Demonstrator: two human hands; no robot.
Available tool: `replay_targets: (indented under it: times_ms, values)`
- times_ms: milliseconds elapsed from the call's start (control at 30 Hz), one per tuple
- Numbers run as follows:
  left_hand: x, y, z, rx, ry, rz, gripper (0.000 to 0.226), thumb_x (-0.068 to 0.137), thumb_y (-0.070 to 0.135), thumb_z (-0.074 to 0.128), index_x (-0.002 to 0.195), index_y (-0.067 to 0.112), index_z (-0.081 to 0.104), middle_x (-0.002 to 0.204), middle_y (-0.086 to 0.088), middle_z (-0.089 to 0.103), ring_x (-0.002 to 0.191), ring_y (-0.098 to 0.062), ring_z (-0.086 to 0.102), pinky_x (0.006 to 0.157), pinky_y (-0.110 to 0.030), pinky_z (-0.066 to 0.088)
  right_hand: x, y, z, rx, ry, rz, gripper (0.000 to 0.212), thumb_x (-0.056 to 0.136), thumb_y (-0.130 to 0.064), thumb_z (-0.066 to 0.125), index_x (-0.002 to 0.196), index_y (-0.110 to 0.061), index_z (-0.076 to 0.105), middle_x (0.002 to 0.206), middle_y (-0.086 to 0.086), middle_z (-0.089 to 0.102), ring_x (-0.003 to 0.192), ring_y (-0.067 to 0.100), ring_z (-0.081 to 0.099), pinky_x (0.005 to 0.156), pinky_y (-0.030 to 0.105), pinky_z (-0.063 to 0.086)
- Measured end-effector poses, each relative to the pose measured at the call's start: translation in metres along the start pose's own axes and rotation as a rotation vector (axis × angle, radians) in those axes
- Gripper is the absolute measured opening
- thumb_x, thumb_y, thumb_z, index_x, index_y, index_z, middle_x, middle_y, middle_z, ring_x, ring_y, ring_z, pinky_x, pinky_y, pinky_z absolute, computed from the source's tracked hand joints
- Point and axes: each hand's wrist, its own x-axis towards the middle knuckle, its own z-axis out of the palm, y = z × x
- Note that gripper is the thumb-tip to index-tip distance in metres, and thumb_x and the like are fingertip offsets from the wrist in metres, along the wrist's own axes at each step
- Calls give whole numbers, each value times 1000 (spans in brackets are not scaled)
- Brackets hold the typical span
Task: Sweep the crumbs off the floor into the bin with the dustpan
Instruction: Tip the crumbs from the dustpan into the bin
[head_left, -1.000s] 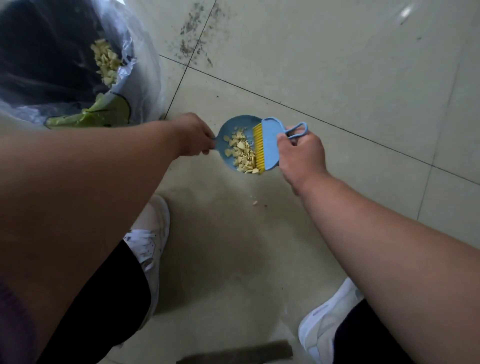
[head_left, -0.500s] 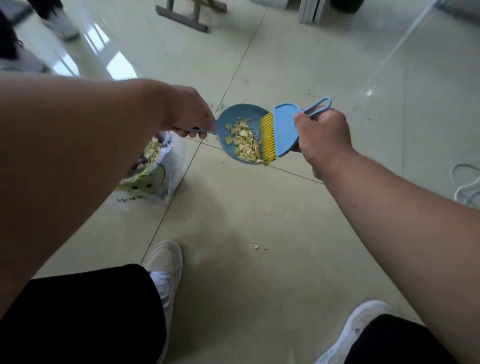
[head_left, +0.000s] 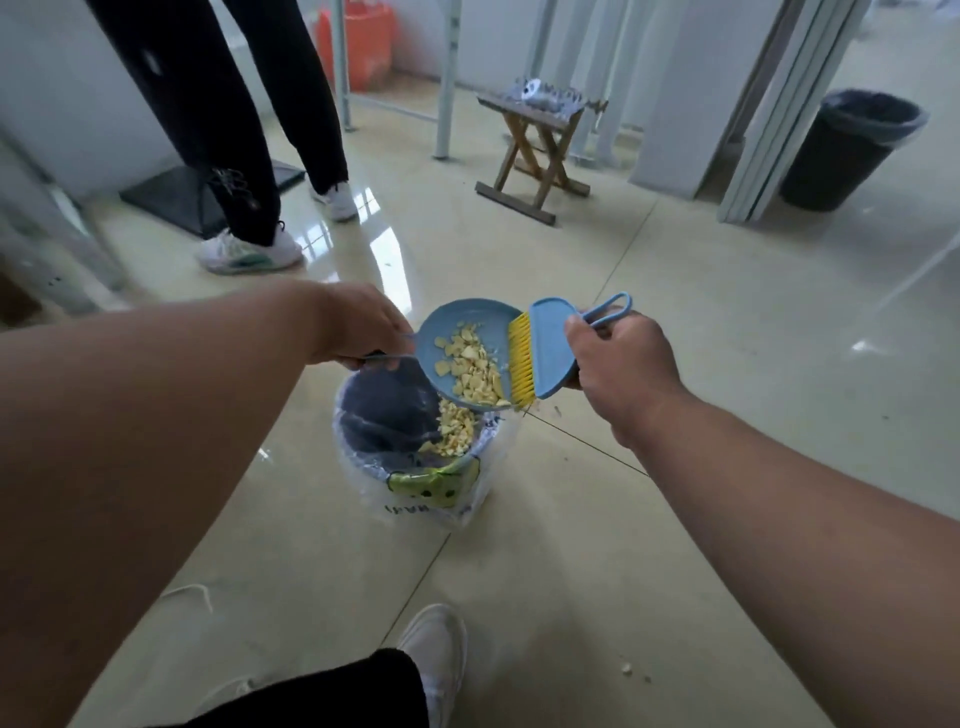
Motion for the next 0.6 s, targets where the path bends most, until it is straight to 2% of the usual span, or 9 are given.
replay_targets:
  times_ms: [100, 200, 300, 400, 533, 600]
  values:
    - [4, -46, 1, -27, 23, -96, 18, 97, 25, 77, 85, 13, 85, 68, -4, 71, 66, -19, 57, 66, -33, 53, -2, 17, 45, -15, -51, 30, 27, 93, -45, 61, 86, -20, 72, 85, 3, 77, 82, 27, 76, 75, 52, 65]
    - [13, -79, 11, 19, 19, -171, 23, 96, 28, 77, 83, 10, 84, 73, -9, 69, 65, -21, 55, 63, -30, 53, -5, 44, 84, 0, -85, 85, 24, 85, -55, 60, 89, -34, 71, 81, -1, 77, 81, 25, 76, 77, 53, 64]
    - [25, -96, 25, 113, 20, -232, 26, 94, 28, 75, 89, 3, 82, 79, -10, 76, 62, -23, 59, 63, -33, 57, -10, 66, 110, -41, -125, 132, 29, 91, -47, 62, 89, -20, 71, 81, 0, 76, 79, 23, 75, 76, 48, 64]
    - [34, -95, 44, 241, 23, -257, 23, 92, 26, 75, 91, 4, 79, 77, -10, 79, 61, -24, 67, 65, -33, 63, -13, 81, 124, -122, -155, 140, 33, 88, -47, 60, 86, -16, 70, 83, 1, 75, 80, 25, 74, 76, 49, 64]
    - [41, -73, 65, 472, 31, -222, 22, 94, 19, 73, 78, 7, 65, 66, -3, 65, 53, -14, 60, 49, -23, 46, -12, 93, 128, -205, -167, 156, 39, 81, -50, 56, 86, -14, 69, 82, 1, 75, 77, 26, 75, 75, 48, 65]
    - [43, -62, 68, 580, 9, -189, 14, 95, 18, 73, 86, 7, 73, 74, -2, 68, 65, -14, 63, 58, -24, 48, -12, 93, 126, -217, -163, 156, 36, 82, -49, 57, 87, -15, 70, 83, 1, 75, 75, 25, 76, 74, 46, 65]
